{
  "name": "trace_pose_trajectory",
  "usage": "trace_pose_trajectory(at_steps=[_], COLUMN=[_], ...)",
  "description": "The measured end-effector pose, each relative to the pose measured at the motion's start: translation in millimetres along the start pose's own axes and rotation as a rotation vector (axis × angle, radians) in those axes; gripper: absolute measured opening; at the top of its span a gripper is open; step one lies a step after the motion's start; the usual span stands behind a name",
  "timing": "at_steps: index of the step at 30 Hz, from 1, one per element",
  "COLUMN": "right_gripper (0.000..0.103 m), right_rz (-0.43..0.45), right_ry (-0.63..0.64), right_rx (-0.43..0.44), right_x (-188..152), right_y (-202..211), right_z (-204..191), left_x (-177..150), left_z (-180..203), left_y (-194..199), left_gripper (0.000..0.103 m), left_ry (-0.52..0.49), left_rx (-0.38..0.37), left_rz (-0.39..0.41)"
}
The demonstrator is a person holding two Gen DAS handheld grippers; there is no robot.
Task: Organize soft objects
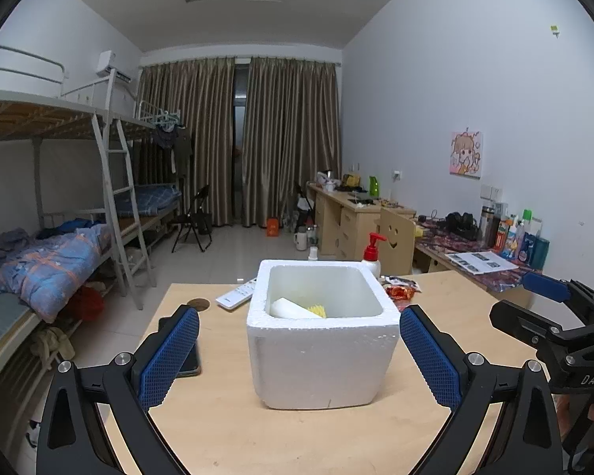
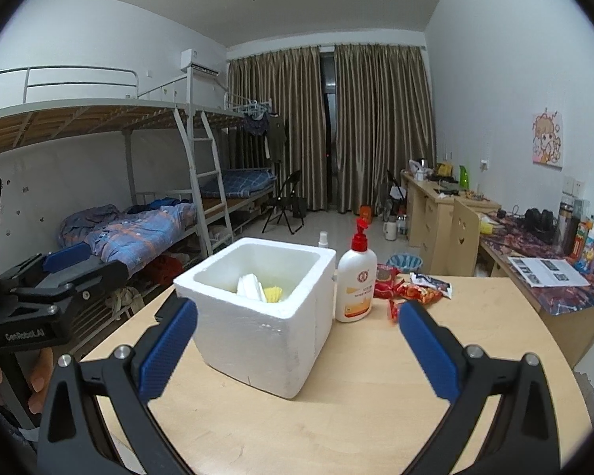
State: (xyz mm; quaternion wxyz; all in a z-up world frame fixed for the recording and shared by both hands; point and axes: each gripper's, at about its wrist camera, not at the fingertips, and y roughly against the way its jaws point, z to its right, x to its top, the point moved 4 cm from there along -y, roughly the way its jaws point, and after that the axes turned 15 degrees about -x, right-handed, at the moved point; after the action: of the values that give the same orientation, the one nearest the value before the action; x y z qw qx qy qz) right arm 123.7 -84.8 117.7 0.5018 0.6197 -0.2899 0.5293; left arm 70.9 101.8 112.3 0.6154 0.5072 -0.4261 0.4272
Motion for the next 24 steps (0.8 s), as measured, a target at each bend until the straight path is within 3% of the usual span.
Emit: trace_pose_trajectory(at_steps=[24], right_gripper=[0.103], right_rz=[0.155], right_ry=[0.023], right_rx=[0.0], right_x=[-5.9], right_y=[86.0], right_z=[-16.7], left_x=[-5.4], left_z=[37.7], left_y=[91.9], left_gripper=[0.103], left_ry=[-0.073], left_rx=[0.016], left_rz=[0.103])
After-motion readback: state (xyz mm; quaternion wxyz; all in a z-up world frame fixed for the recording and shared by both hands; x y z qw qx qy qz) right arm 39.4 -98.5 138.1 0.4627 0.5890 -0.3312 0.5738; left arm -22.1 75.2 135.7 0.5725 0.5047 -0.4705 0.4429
